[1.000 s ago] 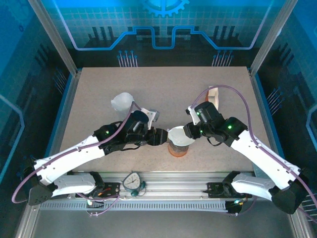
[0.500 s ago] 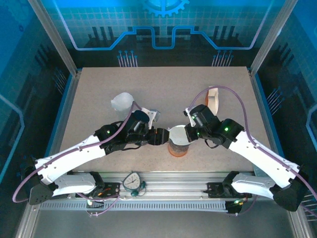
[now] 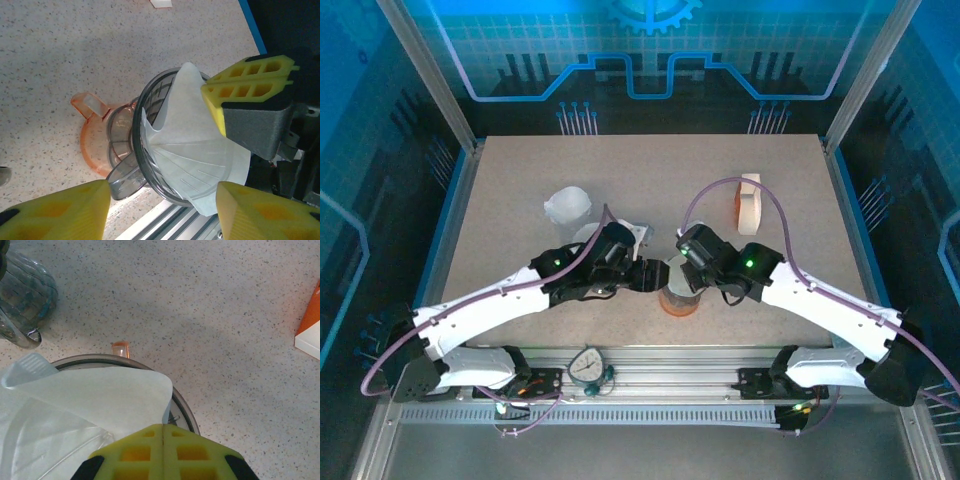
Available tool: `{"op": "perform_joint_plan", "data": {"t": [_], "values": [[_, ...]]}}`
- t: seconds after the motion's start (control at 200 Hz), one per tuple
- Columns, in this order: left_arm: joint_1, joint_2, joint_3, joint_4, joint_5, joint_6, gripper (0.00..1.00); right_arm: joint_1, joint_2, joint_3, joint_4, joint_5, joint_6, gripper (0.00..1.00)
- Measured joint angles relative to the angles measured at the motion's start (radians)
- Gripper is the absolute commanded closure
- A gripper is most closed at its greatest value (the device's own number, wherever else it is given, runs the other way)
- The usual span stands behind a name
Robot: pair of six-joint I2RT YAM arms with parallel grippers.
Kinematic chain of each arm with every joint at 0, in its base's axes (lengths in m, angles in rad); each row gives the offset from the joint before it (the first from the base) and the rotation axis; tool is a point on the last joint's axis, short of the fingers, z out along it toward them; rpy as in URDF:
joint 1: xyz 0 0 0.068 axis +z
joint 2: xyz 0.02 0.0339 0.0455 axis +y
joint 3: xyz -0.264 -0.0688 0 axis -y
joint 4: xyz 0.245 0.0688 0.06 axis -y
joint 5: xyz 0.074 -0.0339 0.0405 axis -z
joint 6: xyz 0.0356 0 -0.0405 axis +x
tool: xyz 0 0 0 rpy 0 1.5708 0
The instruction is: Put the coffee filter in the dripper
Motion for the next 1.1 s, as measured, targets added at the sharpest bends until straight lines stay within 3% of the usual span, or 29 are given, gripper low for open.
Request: {"op": "perform_joint_plan", "data": {"t": [0.385,0.53,0.655,0.73,0.956,1.056,1.101], "values": [[0.000,0.053,-0.002,-0.001,0.006,-0.016,0.64,0.002,-0.001,0.000,0.000,0.014,0.013,1.00],[0.000,0.062,-0.002,-0.011,0.006,-0.018,0.66,0.002,-0.012,0.000,-0.002,0.015,0.024,0.74],[0.000,0.062,-0.002,-0.012,0.006,-0.018,0.66,0.000,-0.054,0.002,-0.014,0.017,0.016,0.45],[0.000,0.064,-0.002,-0.012,0.006,-0.018,0.66,-0.019,-0.087,0.003,-0.018,-0.003,0.020,0.37],[0.000,0.068,-0.002,-0.015,0.007,-0.017,0.65,-0.082,-0.102,0.000,-0.024,-0.089,0.019,0.37],[0.000,0.074,-0.002,-0.018,0.010,-0.017,0.65,-0.084,-0.116,-0.014,-0.024,-0.105,0.027,0.44],[0.000,0.076,-0.002,-0.018,0.010,-0.017,0.65,-0.084,-0.126,-0.020,-0.027,-0.107,0.028,0.51]]}}
